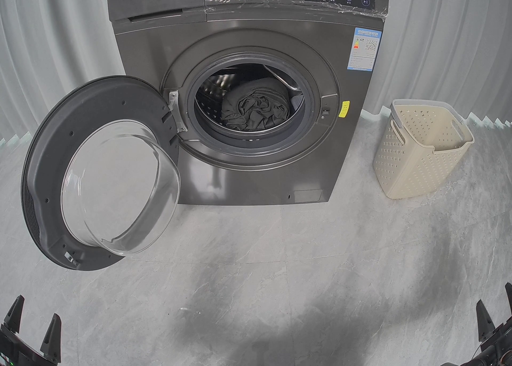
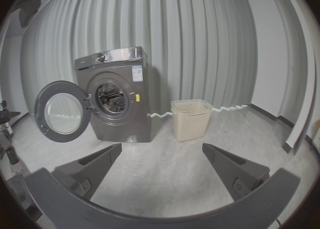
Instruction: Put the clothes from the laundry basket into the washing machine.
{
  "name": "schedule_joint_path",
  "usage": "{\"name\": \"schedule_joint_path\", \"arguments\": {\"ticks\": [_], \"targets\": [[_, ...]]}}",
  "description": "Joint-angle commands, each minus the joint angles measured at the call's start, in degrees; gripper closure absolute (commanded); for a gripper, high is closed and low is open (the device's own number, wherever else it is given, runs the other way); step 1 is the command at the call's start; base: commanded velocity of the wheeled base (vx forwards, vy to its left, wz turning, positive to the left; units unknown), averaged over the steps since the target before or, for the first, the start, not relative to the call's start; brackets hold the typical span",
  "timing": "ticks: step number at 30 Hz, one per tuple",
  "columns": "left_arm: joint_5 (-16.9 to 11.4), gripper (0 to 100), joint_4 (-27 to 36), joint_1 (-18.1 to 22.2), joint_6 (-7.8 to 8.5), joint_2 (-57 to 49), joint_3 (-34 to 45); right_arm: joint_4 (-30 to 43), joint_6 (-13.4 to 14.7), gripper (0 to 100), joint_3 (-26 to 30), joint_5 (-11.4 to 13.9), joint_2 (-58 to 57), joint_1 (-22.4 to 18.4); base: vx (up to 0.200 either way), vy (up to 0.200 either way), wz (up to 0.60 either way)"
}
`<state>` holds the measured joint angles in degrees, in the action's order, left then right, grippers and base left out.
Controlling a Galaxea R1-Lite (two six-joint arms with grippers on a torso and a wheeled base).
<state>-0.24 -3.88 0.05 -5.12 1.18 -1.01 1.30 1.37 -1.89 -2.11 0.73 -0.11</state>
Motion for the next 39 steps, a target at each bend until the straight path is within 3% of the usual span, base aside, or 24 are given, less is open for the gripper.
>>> {"name": "schedule_joint_path", "arguments": {"ticks": [1, 2, 3, 4, 5, 7, 9, 11, 14, 15, 22, 27, 32, 39], "targets": [[0.2, 0, 0.2, -0.1, -1.65, -1.2, 1.0, 1.6, 0.3, 0, -0.7, 8.7, -0.7, -0.1, 0.0, 0.0, 0.0], [1.7, 0, 0.5, -0.1, -0.15, -1.2, 1.0, 1.5, -0.2, 0, -0.7, 1.9, -0.7, -0.1, 0.0, 0.0, 0.0], [4.5, 0, 1.2, 0.0, 2.66, -1.2, 1.0, 1.3, 0.7, 0, -0.2, -4.7, -0.7, -0.1, 0.0, 0.0, 0.0], [5.3, 0, 1.3, 0.0, 4.07, -1.2, 1.0, 1.1, 0.9, 0, 0.0, -6.0, -0.7, -0.2, 0.0, 0.0, 0.0], [5.3, 0, 1.4, 0.0, 5.21, -1.2, 1.0, 0.6, 1.6, 0, 0.1, -4.7, -0.7, -0.2, 0.0, 0.0, 0.0], [4.0, 0, 1.5, 0.0, 5.03, -1.2, 1.0, 0.4, 0.4, 0, 1.2, 0.4, -0.7, -0.1, 0.0, 0.0, 0.0], [0.0, 0, 4.2, -0.2, 5.03, -1.2, 1.0, 0.5, -2.2, 0, 1.2, 3.4, -0.6, 0.1, 0.0, 0.0, 0.0], [-1.3, 0, 4.9, -0.2, 5.03, -1.2, 0.8, 0.0, -2.6, 0, 1.4, 3.6, -0.5, -0.1, 0.0, 0.0, 0.0], [-0.9, 0, 4.2, -0.2, 5.38, -1.2, 1.0, 0.0, -2.4, 0, 1.4, 3.8, -0.6, -0.1, 0.0, 0.0, 0.0], [-0.5, 0, 4.2, -0.2, 4.5, -1.2, 1.0, -0.1, -2.4, 0, 1.5, 3.8, -0.6, 0.0, 0.0, 0.2, 0.0], [-0.2, 0, 4.1, -0.2, 4.59, -1.2, 0.9, -0.1, -2.3, 0, 1.5, 3.7, -0.6, 0.0, 0.0, 0.2, 0.0], [-0.2, 0, 4.1, -0.2, 3.54, -1.2, 0.9, -0.1, -2.2, 0, 1.5, 3.7, -0.6, 0.0, 0.0, 0.2, 0.0], [-0.3, 0, 4.1, -0.2, 4.07, -1.2, 0.9, -0.1, -2.2, 0, 1.5, 3.7, -0.6, 0.0, 0.0, 0.2, 0.0], [-0.3, 0, 4.1, -0.2, 4.07, -1.2, 0.9, -0.1, -2.2, 0, 1.5, 3.7, -0.6, 0.0, -0.114, 0.0, 0.0]]}}
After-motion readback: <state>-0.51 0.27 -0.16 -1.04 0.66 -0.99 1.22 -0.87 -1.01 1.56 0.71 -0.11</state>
